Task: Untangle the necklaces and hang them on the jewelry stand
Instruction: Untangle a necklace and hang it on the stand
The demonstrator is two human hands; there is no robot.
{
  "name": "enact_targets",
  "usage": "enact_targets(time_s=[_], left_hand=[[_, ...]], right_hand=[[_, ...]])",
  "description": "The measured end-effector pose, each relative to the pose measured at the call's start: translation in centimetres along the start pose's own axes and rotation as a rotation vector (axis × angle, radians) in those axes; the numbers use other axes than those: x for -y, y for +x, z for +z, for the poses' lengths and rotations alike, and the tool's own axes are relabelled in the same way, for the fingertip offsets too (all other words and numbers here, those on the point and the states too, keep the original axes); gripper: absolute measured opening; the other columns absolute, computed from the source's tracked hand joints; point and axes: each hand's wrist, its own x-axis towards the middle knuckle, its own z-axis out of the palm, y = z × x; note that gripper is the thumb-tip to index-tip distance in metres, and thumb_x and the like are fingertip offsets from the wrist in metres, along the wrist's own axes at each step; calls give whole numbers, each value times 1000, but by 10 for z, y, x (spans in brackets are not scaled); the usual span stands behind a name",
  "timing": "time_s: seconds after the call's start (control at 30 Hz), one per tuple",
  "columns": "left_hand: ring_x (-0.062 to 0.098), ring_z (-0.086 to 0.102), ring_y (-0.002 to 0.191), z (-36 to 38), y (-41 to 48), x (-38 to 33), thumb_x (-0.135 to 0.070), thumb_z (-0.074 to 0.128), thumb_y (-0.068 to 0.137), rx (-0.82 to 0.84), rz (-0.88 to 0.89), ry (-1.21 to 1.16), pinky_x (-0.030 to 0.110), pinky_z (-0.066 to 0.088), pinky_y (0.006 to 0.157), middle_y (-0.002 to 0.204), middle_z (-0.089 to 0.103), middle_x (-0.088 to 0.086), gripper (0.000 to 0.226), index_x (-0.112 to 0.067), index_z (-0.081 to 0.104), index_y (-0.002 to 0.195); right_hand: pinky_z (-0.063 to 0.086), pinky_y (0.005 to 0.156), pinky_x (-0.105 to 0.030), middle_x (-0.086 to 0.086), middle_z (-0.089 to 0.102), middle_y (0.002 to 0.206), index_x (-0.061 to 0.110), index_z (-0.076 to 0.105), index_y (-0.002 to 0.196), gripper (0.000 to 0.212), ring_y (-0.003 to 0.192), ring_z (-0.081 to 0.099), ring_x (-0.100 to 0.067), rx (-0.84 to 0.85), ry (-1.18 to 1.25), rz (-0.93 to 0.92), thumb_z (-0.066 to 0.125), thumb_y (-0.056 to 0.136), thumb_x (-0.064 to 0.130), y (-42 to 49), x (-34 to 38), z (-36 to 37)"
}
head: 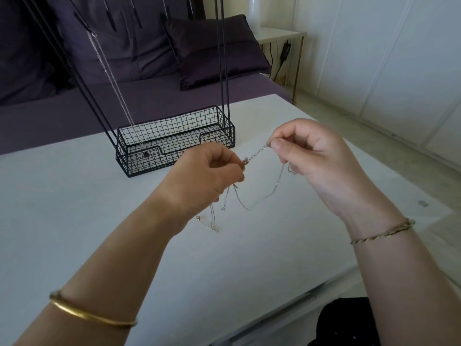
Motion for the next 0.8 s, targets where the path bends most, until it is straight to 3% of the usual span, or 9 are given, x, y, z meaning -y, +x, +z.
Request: enact_targets(time_s=[0.27,0.37,0.63,0.8], left_hand=[[8,45,54,4,2,2,-5,65,81,69,-60,-24,24,41,58,56,60,-12,14,-18,69,87],[5,46,50,5,3,4,-4,67,80,99,-68,-5,21,41,55,53,57,-12,12,-15,69,85],[1,57,55,6,5,9,-7,68,84,150,-77,87,14,48,51,77,71,1,13,-15,66,92],[5,62,59,3,5,20,-4,65,86,157,-186,48,17,50,53,84,73,4,14,-13,66,96]], right_hand=[[35,56,-11,14,51,60,17,63,80,7,56,44,1,-122,25,-80,60,86,15,3,-4,7],[35,57,-11,18,52,59,18,63,81,11,56,44,2,-227,60,-95,61,88,10,4,-5,7],[37,60,-11,13,54,67,18,62,80,8,62,47,1,-361,56,-117,58,86,14,6,-9,16],[36,55,-14,4,55,68,20,60,76,11,60,46,-5,-483,148,-4,59,86,16,10,-14,14]])
